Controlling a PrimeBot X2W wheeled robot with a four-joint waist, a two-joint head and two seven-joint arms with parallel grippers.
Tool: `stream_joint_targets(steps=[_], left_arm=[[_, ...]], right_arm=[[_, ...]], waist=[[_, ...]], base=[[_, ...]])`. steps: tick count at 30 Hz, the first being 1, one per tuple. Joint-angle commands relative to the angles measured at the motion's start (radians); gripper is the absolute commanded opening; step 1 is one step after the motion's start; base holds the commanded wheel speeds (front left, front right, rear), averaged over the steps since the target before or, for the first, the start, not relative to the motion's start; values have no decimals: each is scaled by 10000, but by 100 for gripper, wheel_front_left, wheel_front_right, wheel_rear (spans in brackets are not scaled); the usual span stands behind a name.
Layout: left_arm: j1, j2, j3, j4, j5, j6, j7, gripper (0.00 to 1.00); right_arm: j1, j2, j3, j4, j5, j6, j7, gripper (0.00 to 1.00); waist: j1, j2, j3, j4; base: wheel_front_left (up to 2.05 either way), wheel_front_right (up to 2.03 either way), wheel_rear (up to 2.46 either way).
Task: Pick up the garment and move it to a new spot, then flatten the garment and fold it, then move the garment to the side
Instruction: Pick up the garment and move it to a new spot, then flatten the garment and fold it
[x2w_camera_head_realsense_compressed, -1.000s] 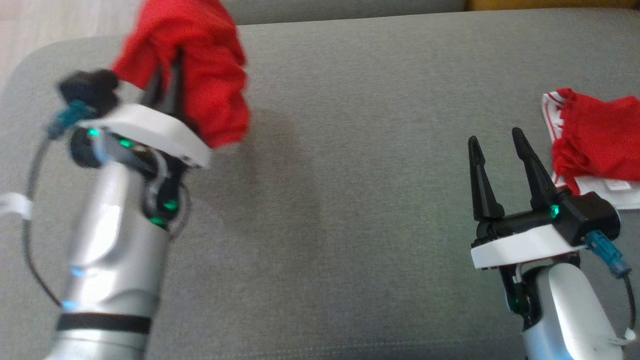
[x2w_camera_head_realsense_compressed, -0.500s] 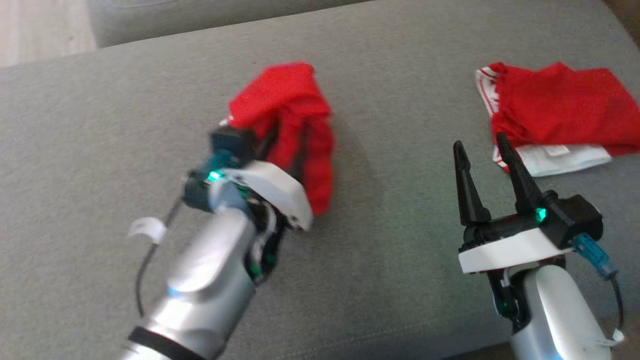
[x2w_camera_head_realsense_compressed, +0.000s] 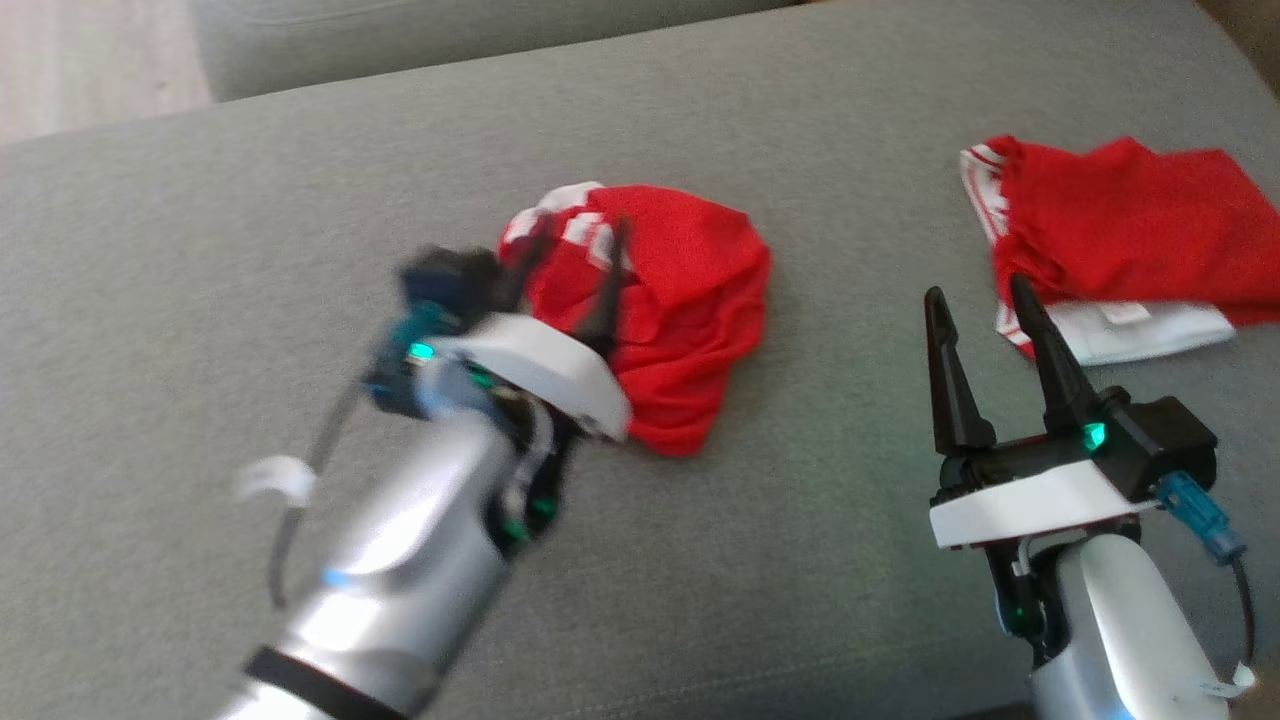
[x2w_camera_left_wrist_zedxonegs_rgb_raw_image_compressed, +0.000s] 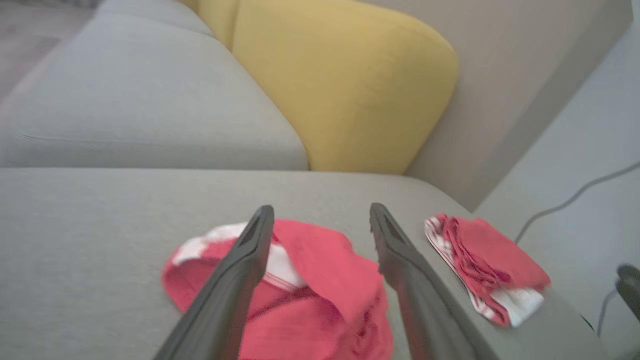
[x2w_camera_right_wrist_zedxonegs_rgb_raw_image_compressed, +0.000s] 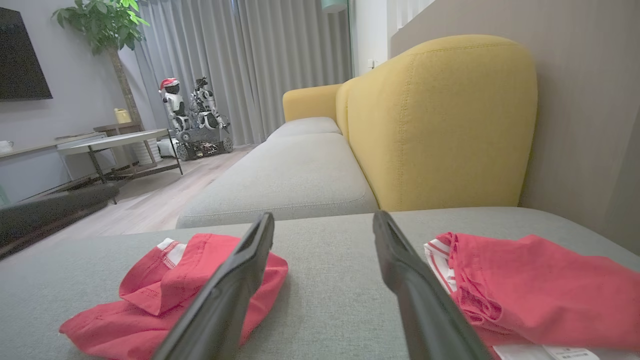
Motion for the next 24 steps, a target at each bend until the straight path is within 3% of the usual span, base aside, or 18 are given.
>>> stream_joint_targets(steps=[1,9,13,18,24], left_arm=[[-545,393,641,-435,3,73,-113,100],[1061,1882,2380,-1252,624,135,-136,100],[2425,2134,2922,-1313,802,2,-137,100],[3602,1747,3659,-1411,943,-198,-138,100],[3838,1124,4164,-1446,1479,-695,-138,100]], right_arm=[[-112,-10,165,-295,-58,19,-60,100],[110,-10,36,-134,-258,19,283,100],[223,-10,65,-30,-273,19,460,100],[193,-10,86,106,-408,19,673,100],[-355,-10,514,459,-705,19,1246,100]], waist=[[0,0,-119,297],[0,0,-553,1226],[0,0,-646,1598],[0,0,-604,2019],[0,0,-488,2411]], base=[[0,0,0],[0,0,0],[0,0,0],[0,0,0],[0,0,0]])
